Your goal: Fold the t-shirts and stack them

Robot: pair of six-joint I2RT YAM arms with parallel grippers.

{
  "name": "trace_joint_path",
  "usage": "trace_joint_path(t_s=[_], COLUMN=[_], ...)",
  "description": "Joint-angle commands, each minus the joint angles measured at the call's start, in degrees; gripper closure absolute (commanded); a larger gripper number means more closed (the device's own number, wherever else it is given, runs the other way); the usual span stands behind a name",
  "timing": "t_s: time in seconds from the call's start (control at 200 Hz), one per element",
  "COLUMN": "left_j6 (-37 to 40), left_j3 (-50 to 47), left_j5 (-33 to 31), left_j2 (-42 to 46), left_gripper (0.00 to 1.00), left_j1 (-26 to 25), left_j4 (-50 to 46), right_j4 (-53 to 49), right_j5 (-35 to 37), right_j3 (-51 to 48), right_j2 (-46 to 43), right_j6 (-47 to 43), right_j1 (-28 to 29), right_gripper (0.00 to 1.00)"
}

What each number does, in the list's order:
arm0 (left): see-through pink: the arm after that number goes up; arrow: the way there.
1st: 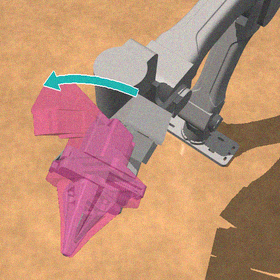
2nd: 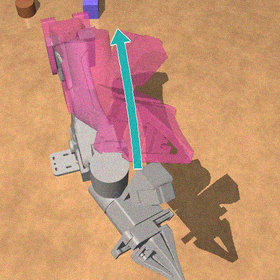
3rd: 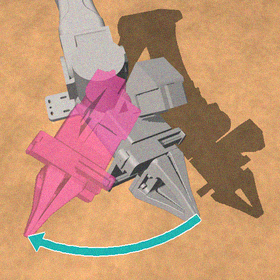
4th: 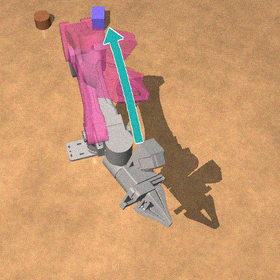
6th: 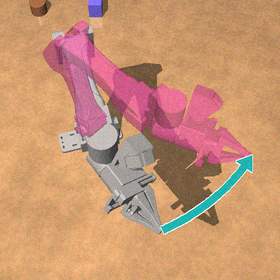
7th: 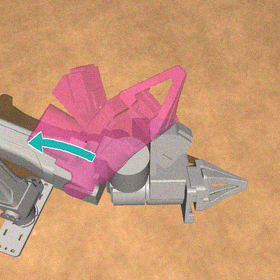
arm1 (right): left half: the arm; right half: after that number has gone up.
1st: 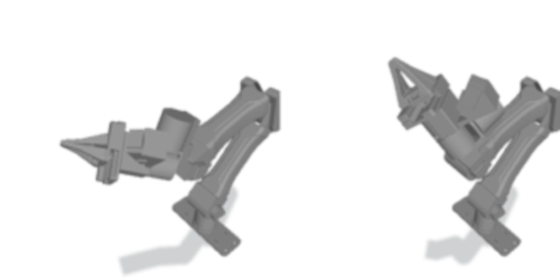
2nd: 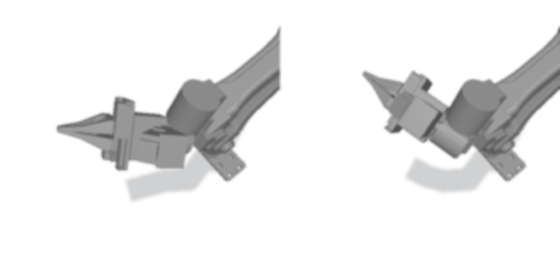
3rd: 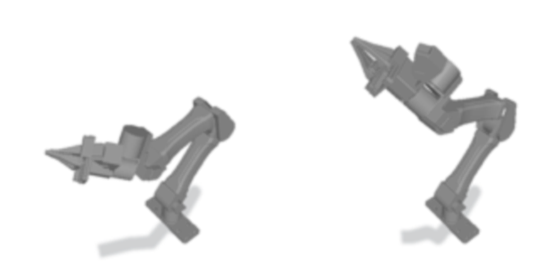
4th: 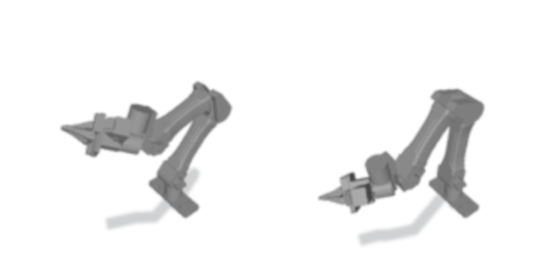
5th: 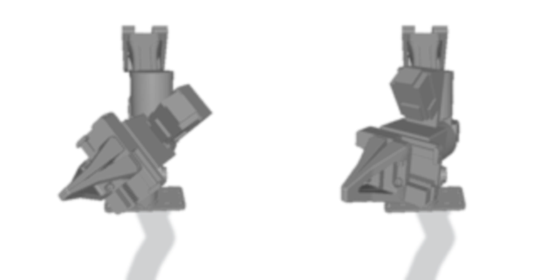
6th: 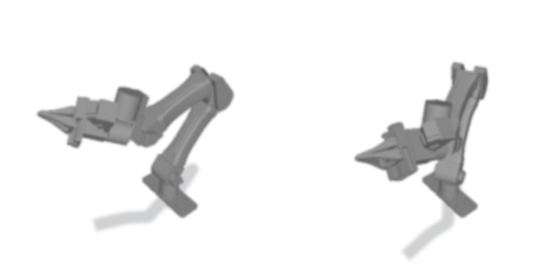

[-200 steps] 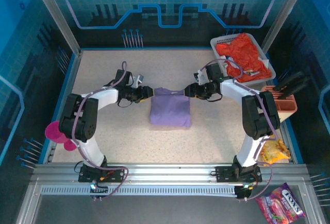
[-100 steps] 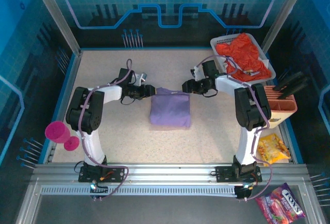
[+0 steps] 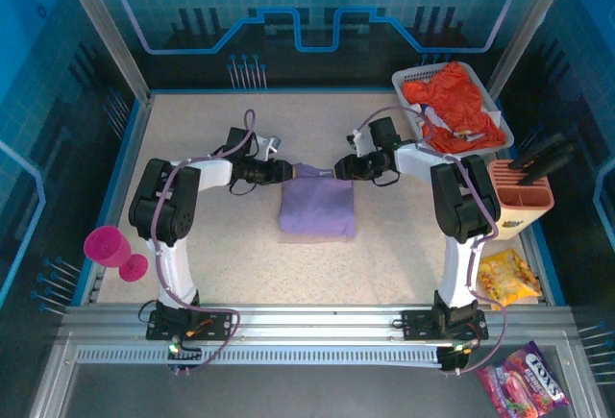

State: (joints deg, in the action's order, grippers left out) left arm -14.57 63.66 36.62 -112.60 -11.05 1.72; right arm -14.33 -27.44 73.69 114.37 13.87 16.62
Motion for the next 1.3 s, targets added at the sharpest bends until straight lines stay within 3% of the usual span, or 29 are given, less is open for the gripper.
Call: trace_joint_path(t_s=[0.0,0.255,0.32,0.385,0.44,0.931,1.066,1.181,1.296], left_j6=[1.35,0.85,1.03,1.18,1.34,1.32,1.04,1.12,1.01], left_j3=[-0.42,-1.61,-1.78,-1.78,-1.87,-2.66,-2.49,-3.46,-4.99], left_j5=[2.17,2.25,2.10,1.96,1.96,3.19,3.36,3.96,3.84], left_j2=[0.59,1.04,1.06,0.98,1.02,1.15,1.30,3.24,6.33], left_gripper=[0.57,0.63,0.63,0.56,0.53,0.66,0.80,1.00,1.00], left_j1=[-0.24,-1.16,-1.26,-1.34,-1.34,-1.92,-2.13,-2.55,-3.01], left_j4=[1.18,1.90,1.89,1.57,1.52,2.57,2.42,2.83,3.11], right_j4=[1.13,3.67,4.29,4.38,5.02,8.67,9.30,9.86,7.39], right_j5=[-1.20,-2.61,-2.24,-1.58,-2.11,-5.22,-4.96,-4.27,-2.95], right_j3=[-1.37,-4.71,-5.53,-5.99,-6.43,-11.14,-11.80,-12.58,-12.35], right_j2=[-0.15,-1.72,-2.26,-2.79,-3.09,-4.87,-4.89,-6.71,-9.57], right_j6=[-1.14,-0.16,0.02,0.02,0.24,1.51,2.03,2.76,2.50], right_j1=[0.78,0.81,0.82,0.70,0.27,-1.20,-1.26,-1.25,-1.30], right_gripper=[0.57,0.60,0.57,0.50,0.50,0.58,0.71,0.88,0.99])
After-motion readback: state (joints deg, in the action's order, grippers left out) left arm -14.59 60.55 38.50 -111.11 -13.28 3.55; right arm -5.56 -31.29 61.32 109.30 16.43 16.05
